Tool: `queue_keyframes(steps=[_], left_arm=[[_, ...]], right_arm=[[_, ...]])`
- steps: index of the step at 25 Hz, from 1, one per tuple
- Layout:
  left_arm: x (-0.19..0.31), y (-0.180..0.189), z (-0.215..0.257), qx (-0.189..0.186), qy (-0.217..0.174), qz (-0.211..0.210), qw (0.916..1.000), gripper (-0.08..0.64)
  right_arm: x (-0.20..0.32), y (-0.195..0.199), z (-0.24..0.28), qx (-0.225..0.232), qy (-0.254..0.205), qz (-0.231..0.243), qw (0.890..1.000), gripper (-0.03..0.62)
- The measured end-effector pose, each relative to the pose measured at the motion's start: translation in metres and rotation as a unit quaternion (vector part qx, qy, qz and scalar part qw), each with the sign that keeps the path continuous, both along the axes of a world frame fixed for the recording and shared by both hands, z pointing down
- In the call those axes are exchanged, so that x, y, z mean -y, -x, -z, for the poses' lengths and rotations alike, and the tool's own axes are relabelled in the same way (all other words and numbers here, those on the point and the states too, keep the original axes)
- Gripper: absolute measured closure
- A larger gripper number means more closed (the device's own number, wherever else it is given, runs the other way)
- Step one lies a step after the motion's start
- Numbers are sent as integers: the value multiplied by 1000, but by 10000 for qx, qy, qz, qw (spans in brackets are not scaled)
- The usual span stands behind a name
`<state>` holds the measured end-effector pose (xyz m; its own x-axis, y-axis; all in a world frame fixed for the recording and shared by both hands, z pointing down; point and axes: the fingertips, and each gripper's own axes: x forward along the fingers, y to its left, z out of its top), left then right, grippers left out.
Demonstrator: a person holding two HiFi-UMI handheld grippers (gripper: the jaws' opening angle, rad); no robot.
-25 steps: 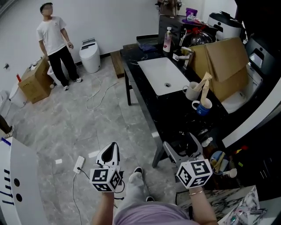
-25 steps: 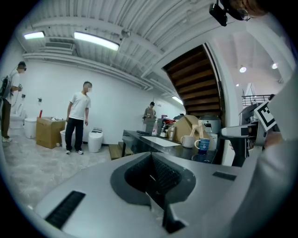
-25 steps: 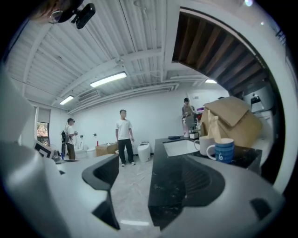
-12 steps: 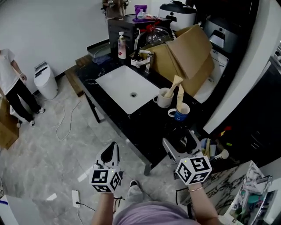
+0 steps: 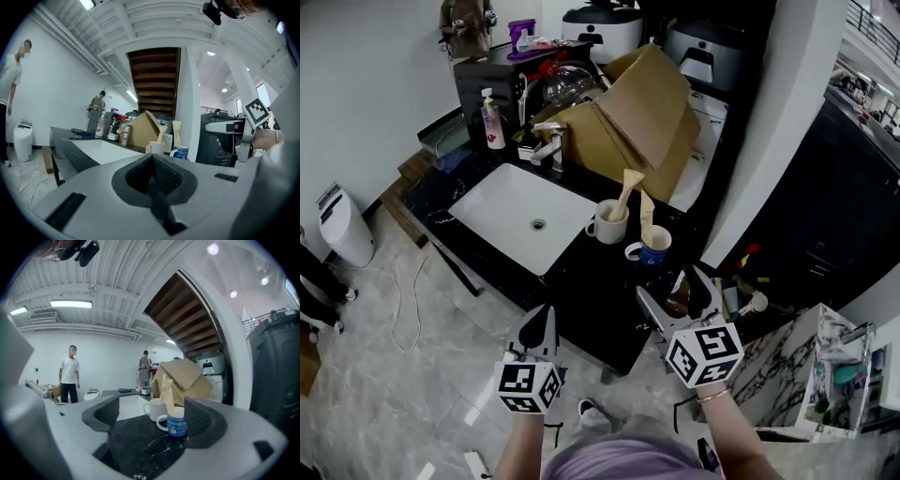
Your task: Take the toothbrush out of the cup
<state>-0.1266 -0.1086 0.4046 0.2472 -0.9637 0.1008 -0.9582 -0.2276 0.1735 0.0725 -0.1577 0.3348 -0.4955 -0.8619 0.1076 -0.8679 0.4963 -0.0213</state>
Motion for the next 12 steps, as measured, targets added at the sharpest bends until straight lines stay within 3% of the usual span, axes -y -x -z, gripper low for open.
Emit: queue_keyframes(steps=[12], left_arm=[[52, -31, -9, 31, 107, -780, 9969, 560]], right_arm=[[56, -7, -12, -449, 13, -368, 9983, 200]])
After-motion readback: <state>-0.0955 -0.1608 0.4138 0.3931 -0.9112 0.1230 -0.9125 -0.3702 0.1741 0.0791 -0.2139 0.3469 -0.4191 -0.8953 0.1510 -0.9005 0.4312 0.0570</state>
